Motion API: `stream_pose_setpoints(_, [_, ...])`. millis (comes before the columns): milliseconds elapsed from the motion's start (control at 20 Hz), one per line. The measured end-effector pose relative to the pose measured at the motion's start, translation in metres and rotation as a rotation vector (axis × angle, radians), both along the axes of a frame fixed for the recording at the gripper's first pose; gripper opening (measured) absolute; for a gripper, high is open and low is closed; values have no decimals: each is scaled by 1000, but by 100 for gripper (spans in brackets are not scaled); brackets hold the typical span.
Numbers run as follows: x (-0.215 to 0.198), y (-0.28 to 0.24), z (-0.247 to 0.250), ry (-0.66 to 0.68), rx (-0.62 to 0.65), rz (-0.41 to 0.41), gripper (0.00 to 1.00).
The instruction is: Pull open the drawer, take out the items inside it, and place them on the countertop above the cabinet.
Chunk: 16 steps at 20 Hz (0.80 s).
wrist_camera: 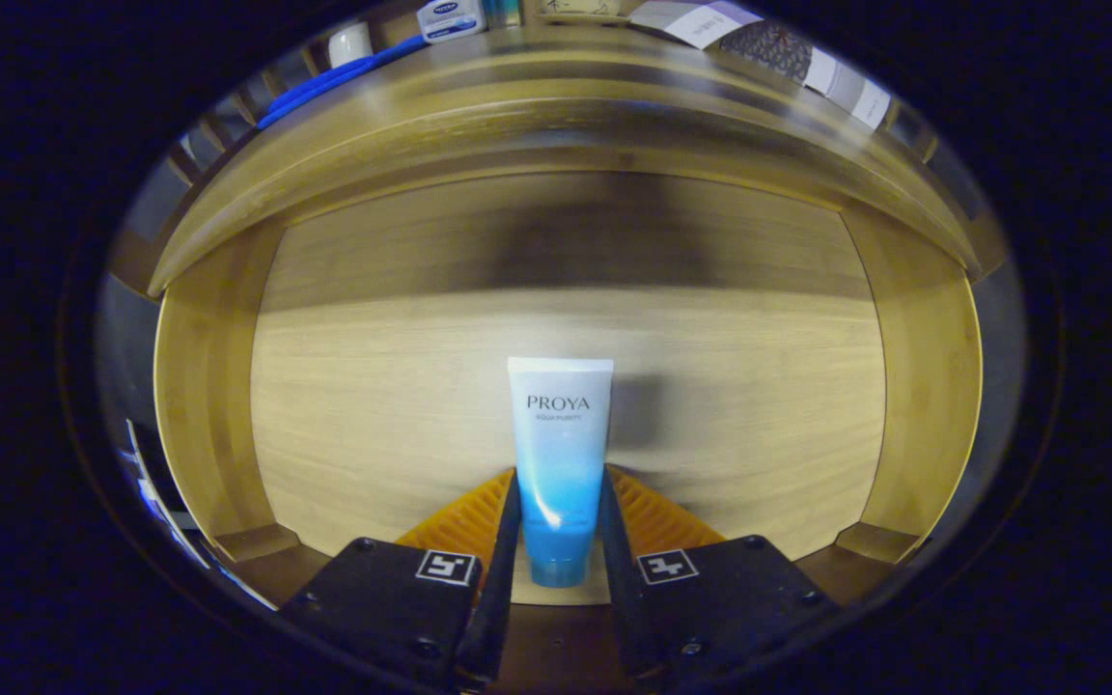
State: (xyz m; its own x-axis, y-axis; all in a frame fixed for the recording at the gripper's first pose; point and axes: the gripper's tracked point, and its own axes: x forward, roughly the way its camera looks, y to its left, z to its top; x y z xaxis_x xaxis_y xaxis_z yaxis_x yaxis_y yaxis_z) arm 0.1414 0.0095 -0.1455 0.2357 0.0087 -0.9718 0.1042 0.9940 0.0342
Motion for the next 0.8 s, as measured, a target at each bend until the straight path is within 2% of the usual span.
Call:
stream_pose_setpoints(350, [1,2,26,-87,41,41,47])
stream_pose_setpoints(800, [-8,0,101,-181,42,55,47])
